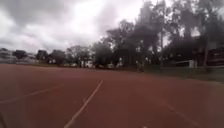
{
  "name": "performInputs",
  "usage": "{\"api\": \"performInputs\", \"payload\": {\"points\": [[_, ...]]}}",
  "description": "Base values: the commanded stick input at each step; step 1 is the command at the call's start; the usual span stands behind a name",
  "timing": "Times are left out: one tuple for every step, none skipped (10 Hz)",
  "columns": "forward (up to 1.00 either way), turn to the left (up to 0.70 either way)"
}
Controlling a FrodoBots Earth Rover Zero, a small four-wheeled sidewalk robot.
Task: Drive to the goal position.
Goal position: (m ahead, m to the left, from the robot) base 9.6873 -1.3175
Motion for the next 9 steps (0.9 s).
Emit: {"api": "performInputs", "payload": {"points": [[0.70, 0.00], [0.70, 0.00], [0.70, 0.00], [0.70, 0.00], [0.70, 0.00], [0.70, 0.00], [0.70, 0.00], [0.70, 0.00], [0.70, 0.00]]}}
